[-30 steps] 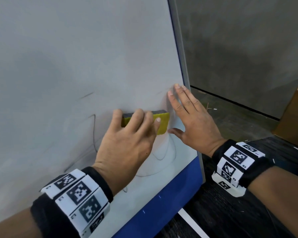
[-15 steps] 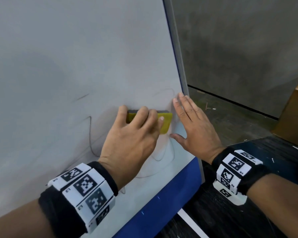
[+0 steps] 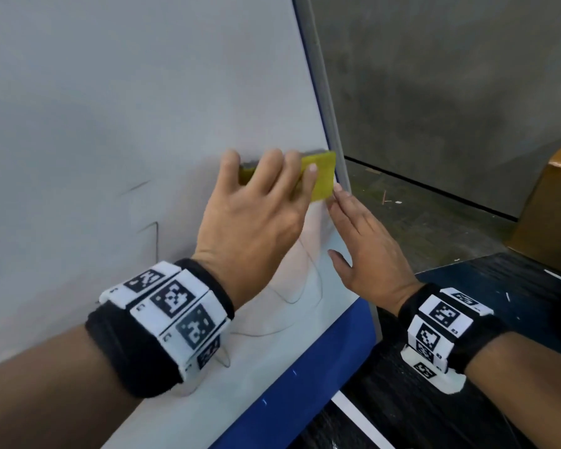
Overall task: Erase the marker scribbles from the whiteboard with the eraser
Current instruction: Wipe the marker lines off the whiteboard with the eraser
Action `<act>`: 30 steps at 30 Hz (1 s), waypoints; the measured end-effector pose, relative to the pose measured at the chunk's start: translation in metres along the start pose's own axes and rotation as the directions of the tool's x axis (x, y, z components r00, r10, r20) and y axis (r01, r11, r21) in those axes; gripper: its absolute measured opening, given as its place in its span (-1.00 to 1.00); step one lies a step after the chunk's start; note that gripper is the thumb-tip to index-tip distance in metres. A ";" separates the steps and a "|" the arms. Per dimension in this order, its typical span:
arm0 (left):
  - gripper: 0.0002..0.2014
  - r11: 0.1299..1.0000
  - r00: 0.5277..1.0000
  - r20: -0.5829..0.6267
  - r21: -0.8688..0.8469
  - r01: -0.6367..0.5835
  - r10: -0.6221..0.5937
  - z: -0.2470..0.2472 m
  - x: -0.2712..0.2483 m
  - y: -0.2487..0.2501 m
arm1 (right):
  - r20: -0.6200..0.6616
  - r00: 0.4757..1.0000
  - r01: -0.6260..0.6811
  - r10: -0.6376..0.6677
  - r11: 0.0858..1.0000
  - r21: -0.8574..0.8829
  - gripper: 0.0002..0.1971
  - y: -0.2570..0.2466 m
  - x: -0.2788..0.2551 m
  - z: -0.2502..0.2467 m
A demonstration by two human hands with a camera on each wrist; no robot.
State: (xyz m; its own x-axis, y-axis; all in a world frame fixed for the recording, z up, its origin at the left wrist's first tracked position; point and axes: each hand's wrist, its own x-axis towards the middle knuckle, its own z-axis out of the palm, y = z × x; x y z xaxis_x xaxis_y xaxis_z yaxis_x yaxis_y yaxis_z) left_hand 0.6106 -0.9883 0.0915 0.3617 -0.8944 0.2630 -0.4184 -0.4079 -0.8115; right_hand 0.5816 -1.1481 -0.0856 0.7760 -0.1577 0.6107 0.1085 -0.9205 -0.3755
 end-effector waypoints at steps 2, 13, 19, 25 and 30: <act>-0.38 0.997 0.997 -0.032 -0.002 0.073 -0.073 -0.006 0.014 -0.004 | -0.017 1.000 -0.009 0.009 1.000 0.023 -0.11 -0.001 -0.002 0.000; -0.35 0.997 0.997 0.061 0.047 -0.059 0.056 -0.003 -0.004 -0.003 | -0.068 0.959 -0.218 0.276 0.868 0.447 -0.45 0.000 0.014 -0.005; -0.32 0.985 0.971 0.175 0.019 -0.170 0.164 0.009 -0.032 0.014 | -0.090 0.966 -0.197 0.242 0.917 0.347 -0.23 -0.005 0.007 0.007; -0.26 0.987 0.980 0.125 0.042 -0.158 0.152 0.008 -0.028 0.001 | -0.050 0.970 -0.219 0.236 0.948 0.231 -0.12 -0.012 0.006 0.011; -0.31 0.989 0.985 0.096 0.000 -0.146 0.145 0.018 -0.038 0.010 | -0.063 0.976 -0.194 0.211 0.960 0.203 -0.10 -0.010 0.003 0.015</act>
State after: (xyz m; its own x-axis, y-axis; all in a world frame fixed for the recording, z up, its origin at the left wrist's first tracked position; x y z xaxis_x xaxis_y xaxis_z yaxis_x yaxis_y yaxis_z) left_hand 0.6074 -0.9546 0.0645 0.3756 -0.9223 0.0911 -0.4666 -0.2731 -0.8413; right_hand 0.5924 -1.1342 -0.0902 0.7404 -0.3703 0.5609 0.0795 -0.7804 -0.6202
